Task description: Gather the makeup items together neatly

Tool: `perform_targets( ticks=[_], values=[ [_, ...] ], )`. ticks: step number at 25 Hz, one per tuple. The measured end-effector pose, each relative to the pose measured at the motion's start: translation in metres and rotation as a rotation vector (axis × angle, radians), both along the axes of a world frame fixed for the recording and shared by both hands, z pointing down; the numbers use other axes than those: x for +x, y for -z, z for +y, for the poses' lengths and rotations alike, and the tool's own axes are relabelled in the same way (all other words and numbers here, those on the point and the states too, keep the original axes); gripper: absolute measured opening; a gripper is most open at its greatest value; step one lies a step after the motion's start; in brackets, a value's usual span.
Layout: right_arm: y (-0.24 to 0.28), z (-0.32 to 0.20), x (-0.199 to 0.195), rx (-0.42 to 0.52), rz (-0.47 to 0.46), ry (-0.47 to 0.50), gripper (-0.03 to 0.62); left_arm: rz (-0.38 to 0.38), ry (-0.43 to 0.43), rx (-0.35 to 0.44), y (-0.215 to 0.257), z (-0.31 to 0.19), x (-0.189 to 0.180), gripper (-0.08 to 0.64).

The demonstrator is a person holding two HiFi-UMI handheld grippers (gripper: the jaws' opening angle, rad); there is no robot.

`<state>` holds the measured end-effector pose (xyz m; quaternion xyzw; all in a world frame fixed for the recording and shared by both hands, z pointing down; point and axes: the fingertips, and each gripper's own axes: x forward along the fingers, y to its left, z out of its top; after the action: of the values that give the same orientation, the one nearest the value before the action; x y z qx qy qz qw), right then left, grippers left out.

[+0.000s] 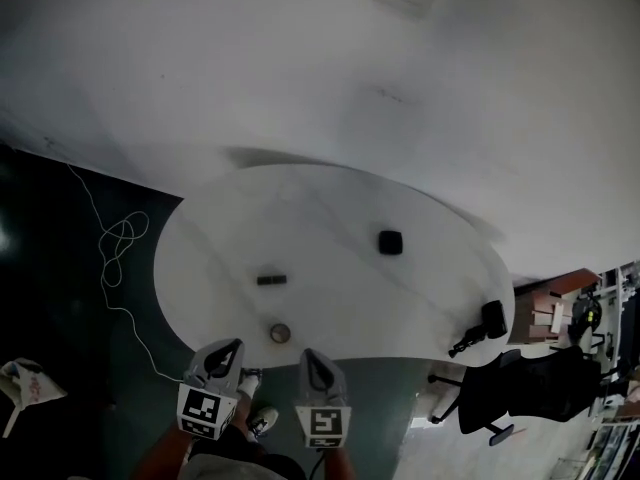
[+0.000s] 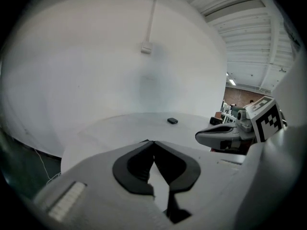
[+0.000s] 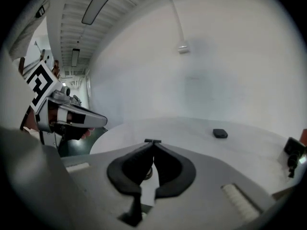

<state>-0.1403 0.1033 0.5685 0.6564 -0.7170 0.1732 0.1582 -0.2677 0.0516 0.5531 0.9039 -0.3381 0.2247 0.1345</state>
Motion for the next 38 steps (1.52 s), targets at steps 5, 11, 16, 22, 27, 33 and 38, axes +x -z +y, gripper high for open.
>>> perform_targets(
  ticks=[5, 11, 16, 22, 27, 33, 38],
  values=[
    [-0.039, -0.012, -0.013, -0.091, -0.039, 0.057, 0.120, -0.009, 0.021, -0.046, -0.019, -0.007, -0.007, 0.011],
    [-0.082, -0.018, -0.031, -0.220, -0.042, 0.126, 0.260, -0.034, 0.053, -0.083, -0.038, -0.011, -0.020, 0.011],
    [-0.106, -0.022, -0.038, -0.281, -0.024, 0.141, 0.268, -0.051, 0.066, -0.108, -0.053, -0.015, -0.029, 0.011],
    [-0.119, -0.029, -0.042, -0.306, -0.011, 0.139, 0.268, -0.073, 0.082, -0.134, -0.064, -0.019, -0.038, 0.011],
    [-0.122, -0.031, -0.047, -0.319, 0.016, 0.175, 0.268, -0.067, 0.077, -0.130, -0.064, -0.025, -0.036, 0.011],
    [-0.124, -0.030, -0.047, -0.321, 0.026, 0.179, 0.215, -0.069, 0.075, -0.118, -0.063, -0.025, -0.035, 0.011],
    [-0.113, -0.033, -0.041, -0.301, 0.031, 0.169, 0.213, -0.074, 0.069, -0.102, -0.058, -0.033, -0.033, 0.011]
  ],
)
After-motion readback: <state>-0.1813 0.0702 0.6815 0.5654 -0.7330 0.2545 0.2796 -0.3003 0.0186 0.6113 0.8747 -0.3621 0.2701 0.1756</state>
